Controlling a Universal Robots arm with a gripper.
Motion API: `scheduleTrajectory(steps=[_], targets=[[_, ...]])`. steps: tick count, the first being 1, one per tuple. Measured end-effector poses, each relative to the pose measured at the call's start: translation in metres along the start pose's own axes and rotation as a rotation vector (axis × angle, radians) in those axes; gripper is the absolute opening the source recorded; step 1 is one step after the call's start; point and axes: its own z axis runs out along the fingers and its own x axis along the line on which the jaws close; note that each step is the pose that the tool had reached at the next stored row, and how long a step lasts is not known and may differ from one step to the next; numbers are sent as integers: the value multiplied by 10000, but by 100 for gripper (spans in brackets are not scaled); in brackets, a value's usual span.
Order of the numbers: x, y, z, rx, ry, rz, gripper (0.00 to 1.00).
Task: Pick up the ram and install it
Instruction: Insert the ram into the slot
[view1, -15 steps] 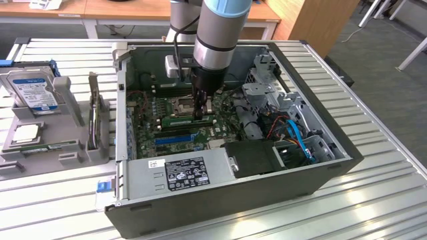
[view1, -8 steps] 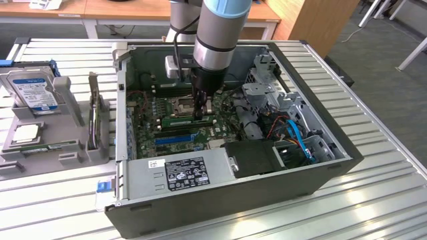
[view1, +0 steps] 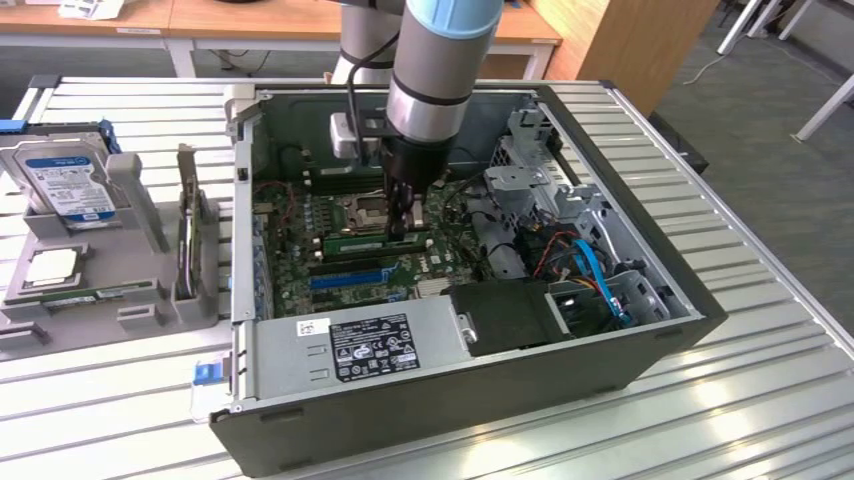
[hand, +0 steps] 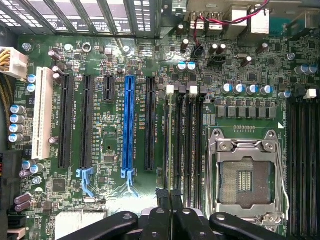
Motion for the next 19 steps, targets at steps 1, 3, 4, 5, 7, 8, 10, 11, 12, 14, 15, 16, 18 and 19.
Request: scheduleTrajectory(steps=[1,3,4,5,7,8,10,11,12,14,15,16,18,19], targets=[[0,0,2,0,1,0,12],[0,0,6,0,2,0,12],[0,0,9,0,1,-1,12],[0,0,10,0,1,0,12],[0,0,10,-1,2,0,12],[0,0,10,0,1,-1,12],[0,0,10,0,1,-1,12],[0,0,10,0,1,0,12],[0,0,10,0,1,0,12],[0,0,11,1,-1,-1,18],[0,0,11,0,-1,-1,18],[0,0,11,1,0,-1,18],[0,0,11,0,0,-1,25],[0,0,11,0,0,-1,25]])
